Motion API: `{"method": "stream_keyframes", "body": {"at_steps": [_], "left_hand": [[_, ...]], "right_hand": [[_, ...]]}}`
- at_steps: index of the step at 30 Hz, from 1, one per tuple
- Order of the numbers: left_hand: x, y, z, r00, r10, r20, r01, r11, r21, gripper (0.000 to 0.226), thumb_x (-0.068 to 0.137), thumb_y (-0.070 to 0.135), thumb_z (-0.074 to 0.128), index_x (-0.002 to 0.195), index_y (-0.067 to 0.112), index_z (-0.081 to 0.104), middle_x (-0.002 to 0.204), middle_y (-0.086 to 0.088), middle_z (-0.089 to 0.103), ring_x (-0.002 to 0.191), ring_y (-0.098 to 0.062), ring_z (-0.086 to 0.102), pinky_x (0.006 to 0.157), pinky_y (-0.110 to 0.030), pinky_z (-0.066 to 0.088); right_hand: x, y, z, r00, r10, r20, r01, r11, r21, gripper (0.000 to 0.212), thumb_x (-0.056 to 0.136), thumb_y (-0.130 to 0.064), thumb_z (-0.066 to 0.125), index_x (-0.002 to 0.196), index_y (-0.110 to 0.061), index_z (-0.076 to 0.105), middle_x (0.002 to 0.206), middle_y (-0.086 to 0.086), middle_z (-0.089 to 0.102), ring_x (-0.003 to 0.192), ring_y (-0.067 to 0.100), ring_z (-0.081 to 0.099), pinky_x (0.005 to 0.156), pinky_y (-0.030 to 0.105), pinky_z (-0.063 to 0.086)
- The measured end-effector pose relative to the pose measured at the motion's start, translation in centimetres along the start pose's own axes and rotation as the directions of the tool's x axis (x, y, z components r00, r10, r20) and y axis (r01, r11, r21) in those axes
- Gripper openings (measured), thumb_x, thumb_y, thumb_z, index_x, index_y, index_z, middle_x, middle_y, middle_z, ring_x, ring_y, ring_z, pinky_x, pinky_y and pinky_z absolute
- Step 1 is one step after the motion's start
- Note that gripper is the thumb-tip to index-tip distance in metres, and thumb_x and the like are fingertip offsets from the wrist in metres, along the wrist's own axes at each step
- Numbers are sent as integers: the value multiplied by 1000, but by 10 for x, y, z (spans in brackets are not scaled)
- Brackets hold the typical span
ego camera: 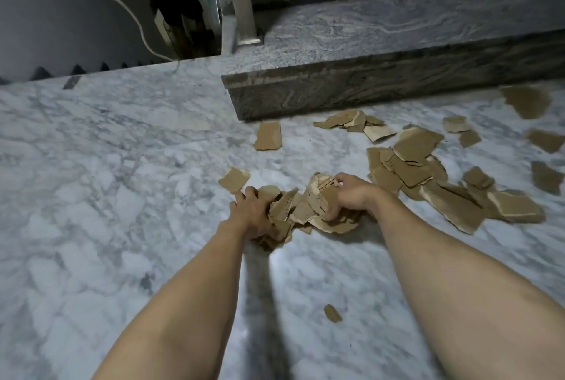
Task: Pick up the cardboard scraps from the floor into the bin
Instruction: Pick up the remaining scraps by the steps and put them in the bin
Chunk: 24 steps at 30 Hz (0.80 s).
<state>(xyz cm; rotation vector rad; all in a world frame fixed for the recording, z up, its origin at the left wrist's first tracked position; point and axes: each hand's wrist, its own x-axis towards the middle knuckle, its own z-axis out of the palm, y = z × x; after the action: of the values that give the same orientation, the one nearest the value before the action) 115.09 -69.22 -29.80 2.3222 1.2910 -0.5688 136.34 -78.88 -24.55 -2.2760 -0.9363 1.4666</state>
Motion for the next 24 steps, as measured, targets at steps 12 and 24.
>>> {"method": "stream_keyframes", "body": {"at_steps": [12, 24], "left_hand": [[-23, -71, -1, 929, 99, -357, -199, 946, -255, 64, 87, 53, 66, 136, 24, 36, 96, -5, 72, 82, -31, 66, 64, -36, 48], [19, -111, -39, 993, -90, -80, 7, 708, -706, 50, 51, 27, 87, 98, 20, 73, 107, -3, 74, 101, -24, 68, 92, -41, 57]], "right_hand": [[24, -41, 59, 999, 32, 15, -29, 988, -148, 114, 57, -27, 96, 150, -26, 30, 143, 5, 51, 124, 29, 52, 103, 40, 48], [42, -49, 106, 973, -19, -229, -62, 938, -341, 98, 57, -30, 94, 136, -19, 39, 138, 4, 33, 130, 29, 34, 99, 46, 44]]}}
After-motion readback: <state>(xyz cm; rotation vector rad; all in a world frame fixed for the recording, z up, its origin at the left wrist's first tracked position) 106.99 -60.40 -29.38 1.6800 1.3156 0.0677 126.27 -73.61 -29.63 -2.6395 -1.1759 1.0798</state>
